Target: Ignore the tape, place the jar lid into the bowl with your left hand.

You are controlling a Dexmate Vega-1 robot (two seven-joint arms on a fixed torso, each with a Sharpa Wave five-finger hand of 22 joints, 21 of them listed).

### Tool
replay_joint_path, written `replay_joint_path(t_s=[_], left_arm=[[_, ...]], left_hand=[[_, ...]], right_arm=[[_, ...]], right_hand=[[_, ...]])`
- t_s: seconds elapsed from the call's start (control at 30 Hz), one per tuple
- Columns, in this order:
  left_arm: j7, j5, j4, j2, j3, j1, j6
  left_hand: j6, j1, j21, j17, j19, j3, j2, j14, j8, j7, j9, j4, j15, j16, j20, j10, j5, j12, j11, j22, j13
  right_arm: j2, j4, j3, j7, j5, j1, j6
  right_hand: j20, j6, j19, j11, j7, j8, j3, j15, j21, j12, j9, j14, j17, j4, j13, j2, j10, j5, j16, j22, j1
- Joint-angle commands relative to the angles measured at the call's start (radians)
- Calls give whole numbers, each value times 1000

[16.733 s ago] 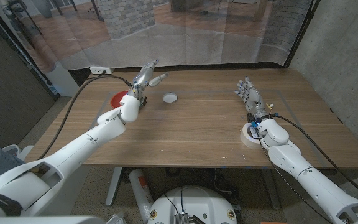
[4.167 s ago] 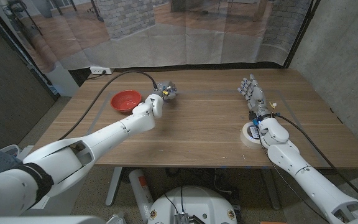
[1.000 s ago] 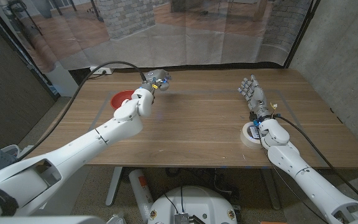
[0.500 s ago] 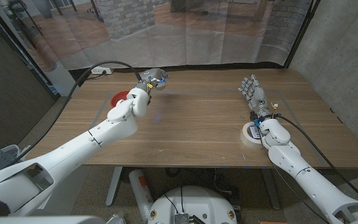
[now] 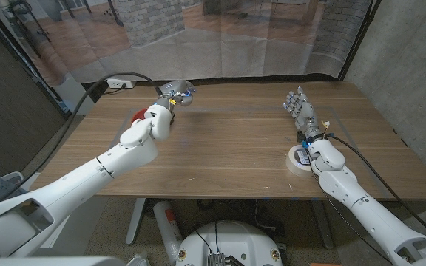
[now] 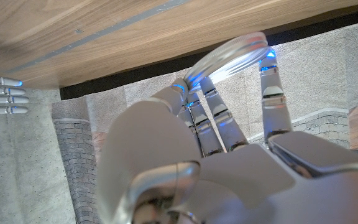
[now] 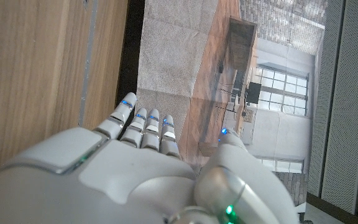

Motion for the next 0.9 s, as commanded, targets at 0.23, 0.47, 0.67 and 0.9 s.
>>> replay_joint_path(t_s=[0.23,0.47,0.67,0.9], left_arm=[[9,-21,-28,29,-37,34,14],[13,-31,-44,48,-55,53,29],[21,-44,-56,62,-70,69,38],[30,-58,-72,78,-87,87,44]], left_hand=[[10,8,3,3,69,6,3,6,-5,2,5,2,-27,-9,-141,11,7,-3,-6,3,6],[8,10,3,3,66,8,3,5,-7,0,5,-1,-31,-11,-143,7,8,-6,-4,3,7],[7,13,3,4,64,10,4,5,-9,1,5,-2,-31,-12,-143,8,8,-7,-6,3,8],[6,13,3,6,62,10,5,5,-11,1,6,-1,-32,-13,-145,10,8,-9,-5,3,9]], right_arm=[[-5,-5,1,2,0,-2,-3],[-10,-14,2,8,3,-8,-2],[-12,-19,2,10,3,-10,-2],[-12,-22,0,9,-1,-8,-1]], right_hand=[[-1,8,12,0,1,7,1,-5,-4,1,2,5,3,-5,6,8,5,0,-2,4,3],[-1,7,13,0,0,6,1,-5,-7,2,2,6,3,-6,6,9,6,0,-2,4,3],[-1,8,14,0,1,6,1,-4,-9,2,2,6,2,-7,6,10,6,0,-2,4,4],[-1,7,16,1,1,6,1,-5,-12,1,2,6,2,-8,6,10,5,0,-2,4,4]])
